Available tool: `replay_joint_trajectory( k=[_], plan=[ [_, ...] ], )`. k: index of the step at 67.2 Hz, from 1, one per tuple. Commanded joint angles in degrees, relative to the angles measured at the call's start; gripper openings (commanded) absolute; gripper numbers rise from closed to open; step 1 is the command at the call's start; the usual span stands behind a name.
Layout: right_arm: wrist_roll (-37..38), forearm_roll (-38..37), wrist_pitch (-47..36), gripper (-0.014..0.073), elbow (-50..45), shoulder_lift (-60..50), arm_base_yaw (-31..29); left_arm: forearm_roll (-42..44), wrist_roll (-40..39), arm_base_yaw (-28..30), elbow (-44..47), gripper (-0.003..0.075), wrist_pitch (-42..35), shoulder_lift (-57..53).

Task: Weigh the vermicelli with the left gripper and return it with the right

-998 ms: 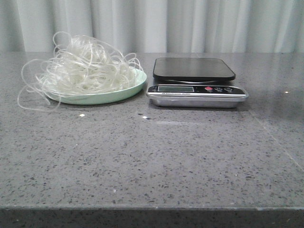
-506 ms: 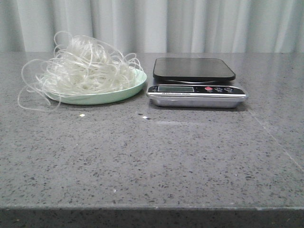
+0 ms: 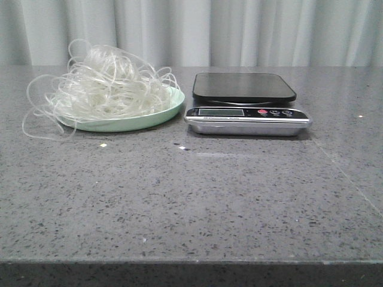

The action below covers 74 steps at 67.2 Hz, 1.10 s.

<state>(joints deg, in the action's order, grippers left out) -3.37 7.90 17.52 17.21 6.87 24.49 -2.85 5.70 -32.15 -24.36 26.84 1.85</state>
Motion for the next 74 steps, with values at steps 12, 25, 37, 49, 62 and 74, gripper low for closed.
replay_joint_trajectory(
  k=[12,25,37,49,62,74],
  plan=[
    [-0.1,0.3,-6.6,0.0394,0.8,-0.2,-0.4,-0.7,-0.1,0.1,-1.4,0.0127,-4.5,0.8],
    [-0.1,0.3,-6.5,0.0174,0.8,-0.2,-0.4,-0.7,-0.1,0.1,-1.4,0.0127,-4.5,0.8],
    [-0.1,0.3,-6.5,0.0179,0.8,-0.2,-0.4,-0.7,-0.1,0.1,-1.4,0.0127,-4.5,0.8],
    [-0.1,0.3,-6.5,0.0179,0.8,-0.2,-0.4,-0.7,-0.1,0.1,-1.4,0.0127,-4.5,0.8],
    [-0.1,0.3,-6.5,0.0179,0.8,-0.2,-0.4,-0.7,-0.1,0.1,-1.4,0.0127,-4.5,0.8],
    [-0.1,0.3,-6.5,0.0179,0.8,-0.2,-0.4,-0.1,-0.1,0.4,-0.6,0.0127,-4.6,0.8]
  ],
)
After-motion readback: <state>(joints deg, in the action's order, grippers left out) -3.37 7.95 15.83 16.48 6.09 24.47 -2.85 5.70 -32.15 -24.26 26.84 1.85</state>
